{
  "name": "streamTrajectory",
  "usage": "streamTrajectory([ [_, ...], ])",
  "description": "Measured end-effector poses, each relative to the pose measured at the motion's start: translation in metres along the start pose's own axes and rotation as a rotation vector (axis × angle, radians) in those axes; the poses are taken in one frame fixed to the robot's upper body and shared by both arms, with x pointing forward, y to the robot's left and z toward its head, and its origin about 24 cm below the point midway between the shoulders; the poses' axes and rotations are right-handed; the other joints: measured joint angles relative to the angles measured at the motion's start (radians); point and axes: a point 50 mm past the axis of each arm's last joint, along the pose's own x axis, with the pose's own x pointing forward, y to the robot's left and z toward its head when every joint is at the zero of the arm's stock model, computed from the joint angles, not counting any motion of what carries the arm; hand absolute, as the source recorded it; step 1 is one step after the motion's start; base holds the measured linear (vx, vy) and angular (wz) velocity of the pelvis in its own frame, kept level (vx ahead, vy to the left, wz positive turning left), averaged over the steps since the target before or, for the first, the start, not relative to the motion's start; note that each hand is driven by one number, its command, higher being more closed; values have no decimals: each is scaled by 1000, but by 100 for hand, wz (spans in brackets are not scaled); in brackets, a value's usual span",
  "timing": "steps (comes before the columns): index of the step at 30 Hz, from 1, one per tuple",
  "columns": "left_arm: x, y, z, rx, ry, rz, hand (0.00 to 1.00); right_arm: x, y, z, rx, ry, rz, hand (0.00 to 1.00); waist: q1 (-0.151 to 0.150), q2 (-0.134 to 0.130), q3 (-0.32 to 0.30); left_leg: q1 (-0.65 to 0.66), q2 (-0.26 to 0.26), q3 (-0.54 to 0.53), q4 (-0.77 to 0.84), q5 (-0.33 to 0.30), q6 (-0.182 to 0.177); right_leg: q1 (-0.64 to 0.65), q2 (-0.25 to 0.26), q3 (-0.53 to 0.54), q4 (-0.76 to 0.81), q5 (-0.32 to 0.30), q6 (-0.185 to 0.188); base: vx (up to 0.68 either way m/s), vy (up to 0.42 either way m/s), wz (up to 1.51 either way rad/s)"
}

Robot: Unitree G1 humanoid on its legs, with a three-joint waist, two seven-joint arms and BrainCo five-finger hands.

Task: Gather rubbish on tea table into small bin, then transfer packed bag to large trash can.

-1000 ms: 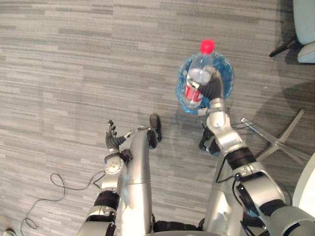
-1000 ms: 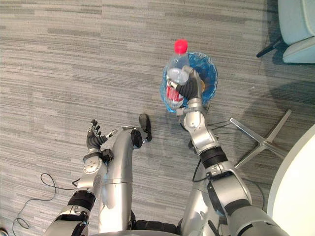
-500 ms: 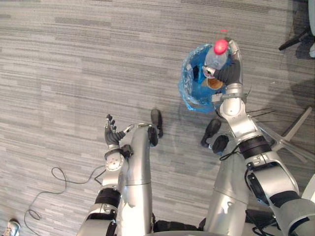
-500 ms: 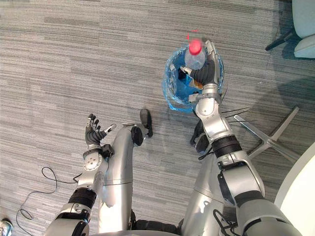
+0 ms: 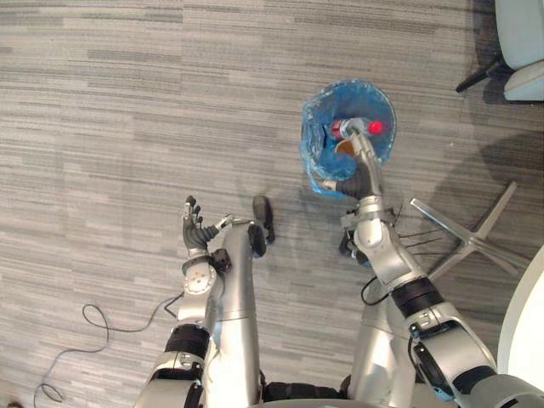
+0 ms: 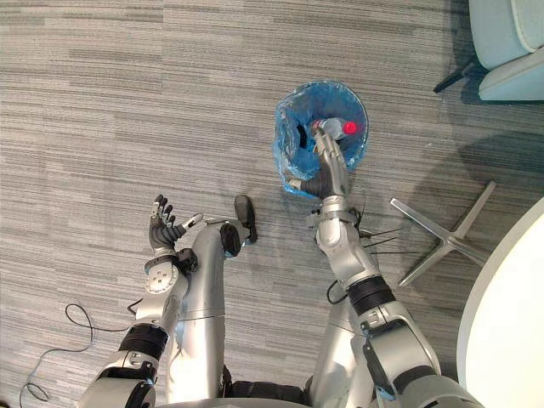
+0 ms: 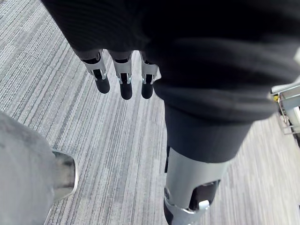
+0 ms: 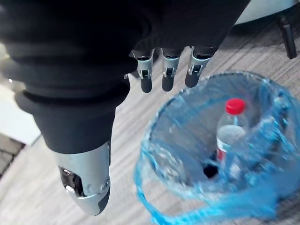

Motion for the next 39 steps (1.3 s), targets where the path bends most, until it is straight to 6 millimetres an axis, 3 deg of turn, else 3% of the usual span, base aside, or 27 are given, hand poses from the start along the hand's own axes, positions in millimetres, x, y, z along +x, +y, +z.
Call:
streamTrajectory([
  [5,2,-4,4,-14,-16,-2,0,5,12,-4,-86,29,101,0,7,0,0,-23,-7,-10,-7,9,-5,-21,0,-7,-3,3,3,2,-10,2],
  [6,5,-8,8,-23,-28,-8,0,8,12,-6,-106,35,117,100,6,1,0,-38,-12,-17,-7,11,-5,-33,-2,-9,1,2,2,5,-18,10],
  [11,9,-26,20,-69,-69,-55,0,20,3,-13,-154,57,147,100,33,4,2,-80,-18,-31,20,10,-2,-69,-5,-9,36,-9,-6,-2,-13,7],
  [17,8,-33,22,-107,-71,-65,0,19,0,-19,-85,94,167,100,56,4,1,-85,-22,-38,32,2,-2,-74,-13,-11,59,-29,-3,-38,-19,6],
  [21,8,-33,22,-109,-68,-65,0,16,2,-19,-22,103,163,100,57,4,1,-85,-22,-39,33,2,-2,-72,-13,-12,59,-29,-3,-49,-11,0],
  [26,8,-34,20,-112,-46,-59,0,10,-2,-2,91,45,115,100,46,4,1,-64,-22,-50,41,6,1,-38,-15,-24,59,-29,-5,-3,-3,1],
  [32,-6,-26,-6,-82,75,-56,0,-3,-7,30,337,-40,22,100,5,-5,1,102,-30,-47,-29,3,-4,137,-17,-46,-13,-29,3,-40,-25,5],
  [34,-9,-21,-11,-75,93,-45,0,-8,-5,34,373,-49,20,100,4,-9,0,145,-31,-45,-63,10,-11,179,-14,-53,-46,-23,2,-37,-44,-1],
  [36,-15,-4,-21,-38,115,-19,0,-20,7,39,469,-30,43,100,5,-43,0,266,-28,-32,-151,29,-23,292,4,-61,-138,3,-3,-9,-46,-15],
  [39,-24,13,-35,48,161,-38,0,-36,22,33,531,28,84,100,-2,-62,-1,404,-25,-32,-259,56,-29,442,32,-85,-273,47,-5,40,-32,-8],
])
